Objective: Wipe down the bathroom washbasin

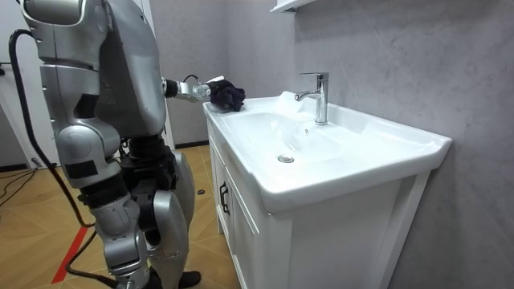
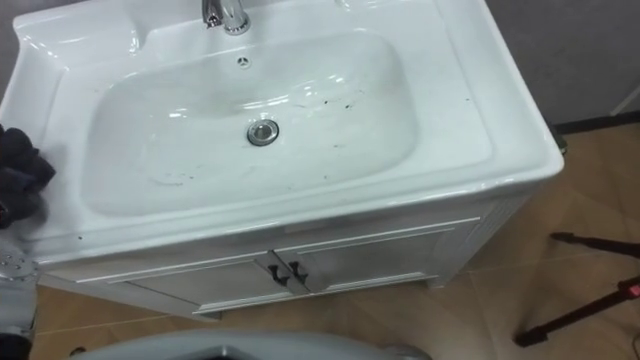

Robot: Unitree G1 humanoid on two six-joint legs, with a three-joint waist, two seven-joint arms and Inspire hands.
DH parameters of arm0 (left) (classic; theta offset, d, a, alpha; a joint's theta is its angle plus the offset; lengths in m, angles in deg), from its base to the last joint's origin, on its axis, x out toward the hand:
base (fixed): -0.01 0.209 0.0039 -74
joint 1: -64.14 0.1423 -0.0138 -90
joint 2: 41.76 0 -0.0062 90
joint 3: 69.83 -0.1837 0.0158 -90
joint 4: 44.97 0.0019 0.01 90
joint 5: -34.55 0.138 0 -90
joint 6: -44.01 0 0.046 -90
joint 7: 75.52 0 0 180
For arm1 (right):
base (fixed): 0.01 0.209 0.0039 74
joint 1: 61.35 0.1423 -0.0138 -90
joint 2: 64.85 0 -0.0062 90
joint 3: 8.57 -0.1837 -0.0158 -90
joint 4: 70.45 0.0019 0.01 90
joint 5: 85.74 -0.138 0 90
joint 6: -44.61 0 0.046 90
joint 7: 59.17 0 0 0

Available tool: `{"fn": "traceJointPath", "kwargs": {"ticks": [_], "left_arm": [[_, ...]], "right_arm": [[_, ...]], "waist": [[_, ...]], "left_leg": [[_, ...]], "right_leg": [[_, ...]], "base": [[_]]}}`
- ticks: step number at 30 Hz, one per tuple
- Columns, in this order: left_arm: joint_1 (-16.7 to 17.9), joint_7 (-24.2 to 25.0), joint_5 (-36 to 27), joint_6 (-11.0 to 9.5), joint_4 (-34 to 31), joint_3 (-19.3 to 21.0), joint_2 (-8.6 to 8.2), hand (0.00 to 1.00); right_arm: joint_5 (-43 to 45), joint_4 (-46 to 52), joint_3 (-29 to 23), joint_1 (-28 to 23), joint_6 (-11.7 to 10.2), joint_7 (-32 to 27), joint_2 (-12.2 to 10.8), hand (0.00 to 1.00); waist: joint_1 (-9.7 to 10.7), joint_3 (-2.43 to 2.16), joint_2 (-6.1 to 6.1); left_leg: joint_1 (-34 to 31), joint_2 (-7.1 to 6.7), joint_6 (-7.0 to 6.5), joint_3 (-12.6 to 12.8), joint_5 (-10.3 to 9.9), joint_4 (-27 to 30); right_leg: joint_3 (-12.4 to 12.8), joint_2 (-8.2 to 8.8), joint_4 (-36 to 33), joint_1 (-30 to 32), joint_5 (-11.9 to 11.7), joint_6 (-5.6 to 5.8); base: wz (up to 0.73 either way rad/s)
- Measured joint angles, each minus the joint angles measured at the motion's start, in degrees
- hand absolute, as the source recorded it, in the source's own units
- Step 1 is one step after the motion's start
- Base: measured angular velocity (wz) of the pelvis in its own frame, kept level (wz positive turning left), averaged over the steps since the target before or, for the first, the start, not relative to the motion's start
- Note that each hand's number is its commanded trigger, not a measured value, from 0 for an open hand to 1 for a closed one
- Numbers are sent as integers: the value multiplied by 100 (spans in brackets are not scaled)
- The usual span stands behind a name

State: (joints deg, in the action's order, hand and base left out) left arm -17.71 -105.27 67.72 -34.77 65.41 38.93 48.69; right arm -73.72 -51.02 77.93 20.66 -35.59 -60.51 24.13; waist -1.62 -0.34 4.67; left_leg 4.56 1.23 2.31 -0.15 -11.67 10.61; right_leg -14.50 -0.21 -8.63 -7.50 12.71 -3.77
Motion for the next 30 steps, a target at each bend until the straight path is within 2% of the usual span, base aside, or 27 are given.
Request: {"fn": "traceJointPath", "kwargs": {"ticks": [6, 10, 17, 24, 30], "left_arm": [[1, 1, -1, -9, -12, -44, 0, 0], [1, 0, -235, -79, -15, -44, 0, 0], [0, 15, -571, -86, -152, -44, 0, 0], [-3, 14, -678, -198, -250, -43, 0, 0], [-3, -106, -675, -219, -911, -30, 0, 0]], "right_arm": [[3, -34, -2, 3, 8, 88, -1, 0], [3, -40, -4, -6, 5, 84, -2, 0], [5, -23, -6, 7, 3, 76, -10, 0], [5, -24, -13, 28, -52, 8, -14, 0], [4, -28, -13, 57, -57, -67, -17, 0]], "waist": [[7, -3, -18], [6, -9, -30], [8, -26, -94], [6, -8, -161], [-21, 18, -178]], "left_leg": [[0, 0, 0, -6, 0, 1], [3, -1, -1, -6, 1, 2], [8, -1, -1, -7, 1, 4], [13, -1, -1, -8, 0, 8], [8, -1, -1, -11, 1, 19]], "right_leg": [[-4, 0, 1, 2, 1, 1], [-2, -1, 1, 4, 2, 3], [-3, 0, 1, 4, 2, 3], [1, 0, -2, -3, 1, 3], [9, -2, 2, -10, 2, 3]], "base": [[0], [0], [0], [0], [0]]}}
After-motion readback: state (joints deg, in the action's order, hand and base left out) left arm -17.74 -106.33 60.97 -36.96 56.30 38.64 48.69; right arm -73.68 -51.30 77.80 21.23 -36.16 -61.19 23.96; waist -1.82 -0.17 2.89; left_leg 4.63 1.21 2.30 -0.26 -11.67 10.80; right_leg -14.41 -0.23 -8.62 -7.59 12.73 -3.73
